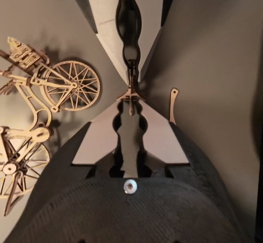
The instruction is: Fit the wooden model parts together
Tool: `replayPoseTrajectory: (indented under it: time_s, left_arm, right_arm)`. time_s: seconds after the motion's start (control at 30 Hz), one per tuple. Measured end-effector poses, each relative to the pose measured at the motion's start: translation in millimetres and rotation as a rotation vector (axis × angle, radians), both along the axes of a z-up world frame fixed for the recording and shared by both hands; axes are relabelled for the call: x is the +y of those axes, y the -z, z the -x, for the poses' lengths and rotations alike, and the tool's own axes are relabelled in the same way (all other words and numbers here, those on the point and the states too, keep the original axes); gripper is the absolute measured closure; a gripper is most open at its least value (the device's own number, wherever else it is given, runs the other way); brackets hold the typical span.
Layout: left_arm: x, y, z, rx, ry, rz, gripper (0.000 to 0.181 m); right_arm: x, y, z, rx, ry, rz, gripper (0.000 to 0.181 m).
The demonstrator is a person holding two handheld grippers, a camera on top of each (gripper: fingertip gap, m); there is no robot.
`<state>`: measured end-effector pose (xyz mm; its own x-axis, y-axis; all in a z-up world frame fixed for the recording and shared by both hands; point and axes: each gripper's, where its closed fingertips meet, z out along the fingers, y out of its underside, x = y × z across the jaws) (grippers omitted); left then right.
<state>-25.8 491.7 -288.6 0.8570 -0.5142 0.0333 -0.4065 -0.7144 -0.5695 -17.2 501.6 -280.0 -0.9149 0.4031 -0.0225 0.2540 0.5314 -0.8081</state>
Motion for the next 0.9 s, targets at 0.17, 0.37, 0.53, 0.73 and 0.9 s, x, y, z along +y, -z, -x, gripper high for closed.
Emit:
replayPoseTrajectory:
  time_s: [0.17,0.37,0.53,0.73,0.9]
  left_arm:
    - [-8,-8,5,-0.031,-0.049,-0.085,0.155]
    - [-15,-12,-1,0.012,0.021,-0.213,0.157]
    - [-16,-15,1,0.304,0.199,-0.412,0.154]
    - [-19,-12,1,0.691,0.432,-0.581,0.158]
    - [-18,-4,5,0.9,0.551,-0.628,0.17]
  right_arm:
    - [0,0,0,0.001,-0.001,-0.001,0.176]
    - [0,0,0,0.0,-0.001,-0.001,0.176]
    - [0,0,0,-0.004,-0.001,0.001,0.175]
    - [0,0,0,-0.013,0.001,0.005,0.176]
    - [0,0,0,-0.012,0.002,0.005,0.176]
